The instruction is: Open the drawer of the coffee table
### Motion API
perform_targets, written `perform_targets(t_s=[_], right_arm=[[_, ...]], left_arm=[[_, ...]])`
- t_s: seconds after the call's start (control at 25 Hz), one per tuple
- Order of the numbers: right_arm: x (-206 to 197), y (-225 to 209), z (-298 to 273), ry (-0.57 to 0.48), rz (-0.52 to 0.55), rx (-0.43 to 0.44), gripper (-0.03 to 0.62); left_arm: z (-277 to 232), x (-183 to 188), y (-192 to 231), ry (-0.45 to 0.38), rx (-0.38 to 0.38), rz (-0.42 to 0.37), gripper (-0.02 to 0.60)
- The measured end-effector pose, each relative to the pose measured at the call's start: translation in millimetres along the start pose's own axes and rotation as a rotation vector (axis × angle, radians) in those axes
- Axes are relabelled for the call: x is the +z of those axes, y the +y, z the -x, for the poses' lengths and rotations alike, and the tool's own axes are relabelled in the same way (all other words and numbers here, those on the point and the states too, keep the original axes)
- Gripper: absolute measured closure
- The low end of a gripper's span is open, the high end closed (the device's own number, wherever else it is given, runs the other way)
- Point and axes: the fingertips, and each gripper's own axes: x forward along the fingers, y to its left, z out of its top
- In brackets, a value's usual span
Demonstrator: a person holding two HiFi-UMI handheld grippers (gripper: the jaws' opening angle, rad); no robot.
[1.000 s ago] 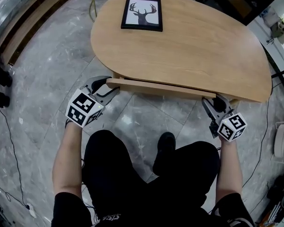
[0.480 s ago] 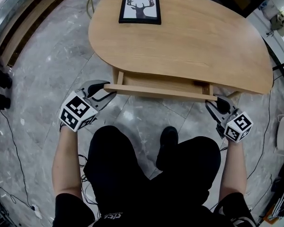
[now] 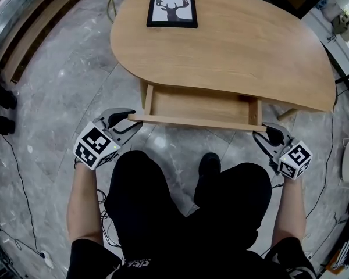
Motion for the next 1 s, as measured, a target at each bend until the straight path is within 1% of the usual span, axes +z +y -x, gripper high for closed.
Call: perform_targets(t_s=[0.16, 0.36, 0.52, 0.84, 1.0], right_arm=[[-10.9, 7.1, 1.4, 0.025, 0.005, 0.007, 0.459], [-18.7, 14.8, 6.1, 0.026, -0.011, 0.033, 0.457], [-20.7, 17.7, 6.9, 0.040, -0.004, 0.053, 0.459], [-30.5, 31.2, 15.0, 0.080, 0.000, 0.092, 0.461], [-34.1, 37.9, 17.3, 0.089, -0.003, 0.098, 0.462]], left_arm=[[-0.3, -7.9, -6.2, 0.030, -0.015, 0.005, 0.426], [3.6, -14.7, -17.6, 0.032, -0.038, 0.013, 0.430], [5.0, -18.3, -23.2, 0.019, -0.076, 0.035, 0.434], [11.6, -28.1, -41.2, 0.068, -0.154, 0.006, 0.445], [13.1, -31.4, -45.0, 0.087, -0.178, -0.012, 0.448]])
